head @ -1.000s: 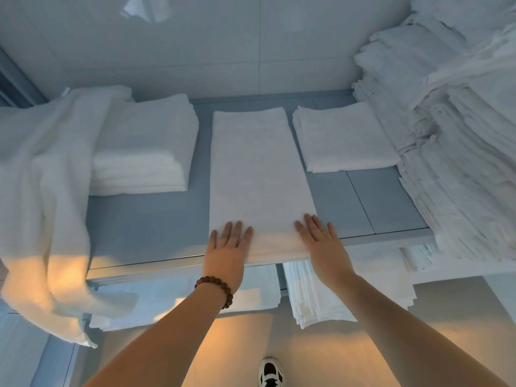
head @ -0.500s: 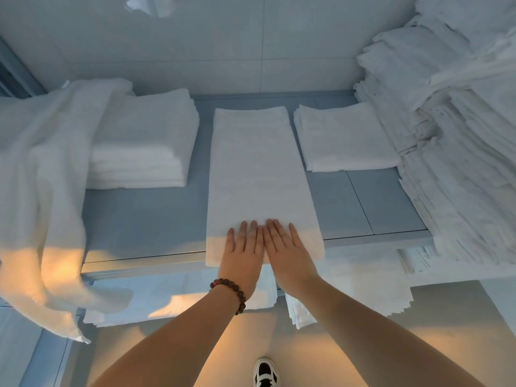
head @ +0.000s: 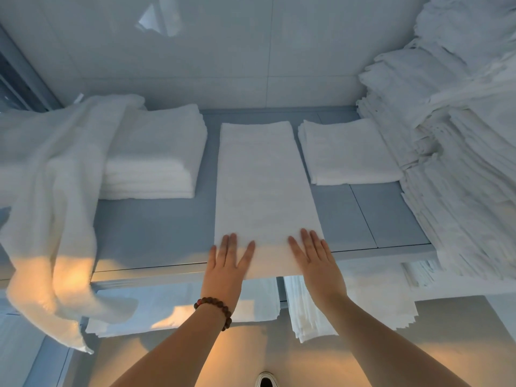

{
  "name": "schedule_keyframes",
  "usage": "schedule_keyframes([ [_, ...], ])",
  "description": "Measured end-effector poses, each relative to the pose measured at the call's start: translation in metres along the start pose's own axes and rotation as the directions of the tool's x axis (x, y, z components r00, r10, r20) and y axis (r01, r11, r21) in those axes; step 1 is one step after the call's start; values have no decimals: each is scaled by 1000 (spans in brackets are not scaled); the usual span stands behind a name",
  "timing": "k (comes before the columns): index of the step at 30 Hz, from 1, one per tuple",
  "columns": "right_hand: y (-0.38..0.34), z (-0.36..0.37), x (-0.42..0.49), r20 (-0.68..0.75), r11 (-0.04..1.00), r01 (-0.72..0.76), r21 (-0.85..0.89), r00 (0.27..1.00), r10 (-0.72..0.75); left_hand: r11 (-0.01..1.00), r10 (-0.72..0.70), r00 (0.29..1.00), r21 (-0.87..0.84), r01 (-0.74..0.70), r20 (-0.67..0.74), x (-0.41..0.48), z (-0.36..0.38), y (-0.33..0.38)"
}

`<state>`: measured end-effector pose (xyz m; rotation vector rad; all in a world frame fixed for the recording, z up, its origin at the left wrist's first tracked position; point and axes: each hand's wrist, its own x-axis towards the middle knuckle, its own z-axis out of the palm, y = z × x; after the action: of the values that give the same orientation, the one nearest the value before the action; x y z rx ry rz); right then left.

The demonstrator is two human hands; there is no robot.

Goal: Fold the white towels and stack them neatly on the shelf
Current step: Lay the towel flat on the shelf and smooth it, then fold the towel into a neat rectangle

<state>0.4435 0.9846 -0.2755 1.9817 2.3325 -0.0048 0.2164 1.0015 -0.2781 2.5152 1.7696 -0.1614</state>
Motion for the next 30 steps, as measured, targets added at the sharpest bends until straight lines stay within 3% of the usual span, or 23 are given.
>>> schedule_keyframes([
  [12,2,-41,-41,113,999,48,6,992,-49,996,91,989,9,-92,113,-35,-36,1],
  [21,-11,-68,-143,-22,965,16,263,1000,-11,946,225,974,-244,-216,11,-130,-68,-29],
  [26,-19,-74,-188,-124,905,-48,424,986,111,889,104,991,-439,-130,-83,-169,-83,-43],
  [30,-28,-101,-204,-246,809,-81,582,931,270,800,99,988,-581,-151,-120,-182,-118,-44],
])
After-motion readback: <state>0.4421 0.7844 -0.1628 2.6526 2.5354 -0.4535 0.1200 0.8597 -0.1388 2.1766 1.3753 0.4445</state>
